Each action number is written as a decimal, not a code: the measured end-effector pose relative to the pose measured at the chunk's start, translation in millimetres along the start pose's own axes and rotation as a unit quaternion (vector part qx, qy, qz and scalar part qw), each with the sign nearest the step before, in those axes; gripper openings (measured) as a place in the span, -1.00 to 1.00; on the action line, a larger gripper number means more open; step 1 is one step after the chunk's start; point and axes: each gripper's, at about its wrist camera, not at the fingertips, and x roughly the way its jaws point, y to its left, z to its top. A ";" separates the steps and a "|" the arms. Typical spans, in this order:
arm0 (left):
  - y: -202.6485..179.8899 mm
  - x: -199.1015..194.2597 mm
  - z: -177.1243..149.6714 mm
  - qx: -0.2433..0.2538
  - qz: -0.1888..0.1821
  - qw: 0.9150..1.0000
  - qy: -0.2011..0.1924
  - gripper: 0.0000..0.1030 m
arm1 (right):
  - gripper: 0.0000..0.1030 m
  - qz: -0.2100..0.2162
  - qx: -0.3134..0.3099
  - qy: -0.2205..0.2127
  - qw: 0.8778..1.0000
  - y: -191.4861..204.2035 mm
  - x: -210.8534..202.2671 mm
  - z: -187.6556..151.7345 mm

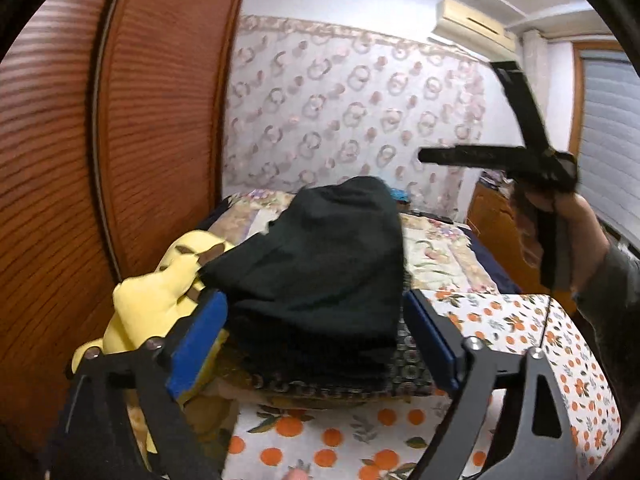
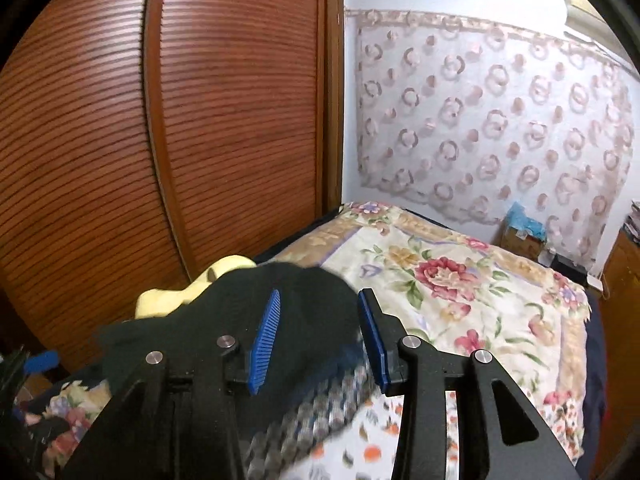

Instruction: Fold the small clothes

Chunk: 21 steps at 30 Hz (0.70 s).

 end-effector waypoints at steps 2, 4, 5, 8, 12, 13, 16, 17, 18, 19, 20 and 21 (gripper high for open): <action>-13.0 -8.0 3.1 0.015 -0.009 1.000 -0.005 0.80 | -0.19 0.001 0.009 -0.008 1.000 7.8 -21.7 -16.5; -28.1 -15.9 5.4 0.025 -0.021 0.999 -0.005 0.80 | -0.18 -0.003 0.018 -0.012 1.000 19.5 -47.2 -33.5; -33.0 -17.5 6.2 0.029 -0.023 0.999 -0.004 0.80 | -0.17 -0.007 0.022 -0.014 1.000 21.8 -60.4 -42.4; -56.6 -30.0 7.9 0.043 -0.033 0.998 -0.014 0.80 | -0.07 -0.017 0.037 -0.026 0.999 34.1 -98.6 -69.2; -80.3 -42.8 7.7 0.055 -0.046 0.997 -0.023 0.80 | 0.28 -0.049 0.062 -0.047 0.996 46.9 -158.5 -107.4; -87.7 -45.9 7.3 0.060 -0.047 0.997 -0.025 0.80 | 0.35 -0.060 0.066 -0.051 0.995 49.8 -168.0 -113.6; -108.3 -54.8 6.5 0.075 -0.060 0.995 -0.029 0.80 | 0.44 -0.089 0.073 -0.061 0.992 62.4 -190.0 -126.6; -115.6 -57.6 5.9 0.080 -0.065 0.994 -0.029 0.80 | 0.45 -0.095 0.077 -0.064 0.990 66.9 -200.8 -132.1; -121.8 -61.0 6.0 0.082 -0.067 0.994 -0.029 0.80 | 0.46 -0.099 0.080 -0.069 0.989 69.8 -210.4 -134.5; -128.6 -64.5 5.4 0.085 -0.070 0.993 -0.030 0.80 | 0.46 -0.105 0.082 -0.071 0.989 78.6 -223.2 -141.0; -134.5 -68.1 4.9 0.088 -0.074 0.993 -0.032 0.80 | 0.46 -0.114 0.084 -0.074 0.987 83.3 -232.7 -144.4; -141.0 -71.8 4.4 0.089 -0.078 0.992 -0.033 0.80 | 0.46 -0.124 0.085 -0.077 0.986 88.4 -241.4 -148.0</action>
